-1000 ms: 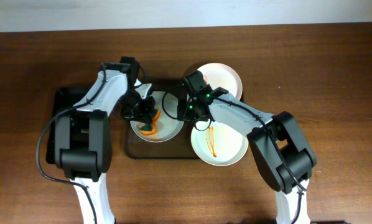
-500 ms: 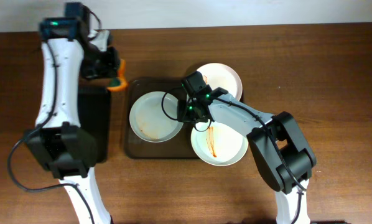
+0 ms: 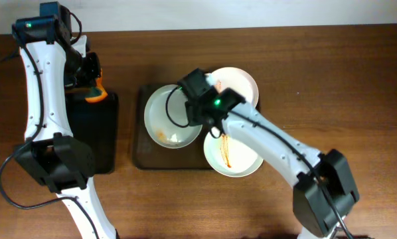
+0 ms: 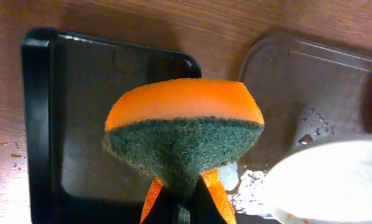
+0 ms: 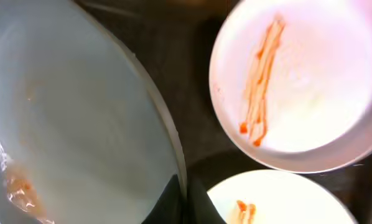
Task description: Clean dirty plates on tray and stack at the side
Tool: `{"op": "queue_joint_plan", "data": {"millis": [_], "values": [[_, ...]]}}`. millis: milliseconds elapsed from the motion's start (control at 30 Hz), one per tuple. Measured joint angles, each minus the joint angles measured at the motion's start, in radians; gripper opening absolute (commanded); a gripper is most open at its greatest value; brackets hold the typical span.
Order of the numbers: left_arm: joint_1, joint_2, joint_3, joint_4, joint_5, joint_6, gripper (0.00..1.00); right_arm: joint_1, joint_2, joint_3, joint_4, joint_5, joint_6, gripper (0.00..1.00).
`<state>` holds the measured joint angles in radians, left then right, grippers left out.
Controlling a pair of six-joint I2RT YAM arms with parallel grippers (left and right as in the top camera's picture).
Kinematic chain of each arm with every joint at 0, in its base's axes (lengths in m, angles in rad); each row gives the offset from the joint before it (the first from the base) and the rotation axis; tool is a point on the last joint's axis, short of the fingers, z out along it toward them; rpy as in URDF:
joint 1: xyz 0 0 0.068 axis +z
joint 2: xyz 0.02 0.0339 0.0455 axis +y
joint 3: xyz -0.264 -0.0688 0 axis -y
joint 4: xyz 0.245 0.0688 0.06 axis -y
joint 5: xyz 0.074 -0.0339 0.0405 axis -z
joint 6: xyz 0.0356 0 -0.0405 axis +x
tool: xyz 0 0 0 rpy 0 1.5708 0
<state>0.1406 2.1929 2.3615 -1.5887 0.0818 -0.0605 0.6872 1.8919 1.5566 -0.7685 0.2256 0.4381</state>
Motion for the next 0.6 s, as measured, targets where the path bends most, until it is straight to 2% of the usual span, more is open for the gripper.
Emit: {"op": "queue_joint_plan", "data": {"millis": [233,300,500,600], "values": [[0.0,0.0,-0.002,0.0,-0.008,0.0,0.0,0.312,-0.009,0.002,-0.006,0.798,-0.038,0.04],[0.0,0.0,-0.002,0.0,-0.008,0.0,0.0,0.359,-0.009,0.002,-0.006,0.931,-0.049,0.04],[0.0,0.0,-0.002,0.0,-0.008,0.0,0.0,0.387,-0.009,0.002,-0.004,1.05,-0.062,0.04],[0.0,0.0,-0.002,0.0,-0.008,0.0,0.0,0.385,-0.009,0.002,0.001,0.973,-0.071,0.04]]}}
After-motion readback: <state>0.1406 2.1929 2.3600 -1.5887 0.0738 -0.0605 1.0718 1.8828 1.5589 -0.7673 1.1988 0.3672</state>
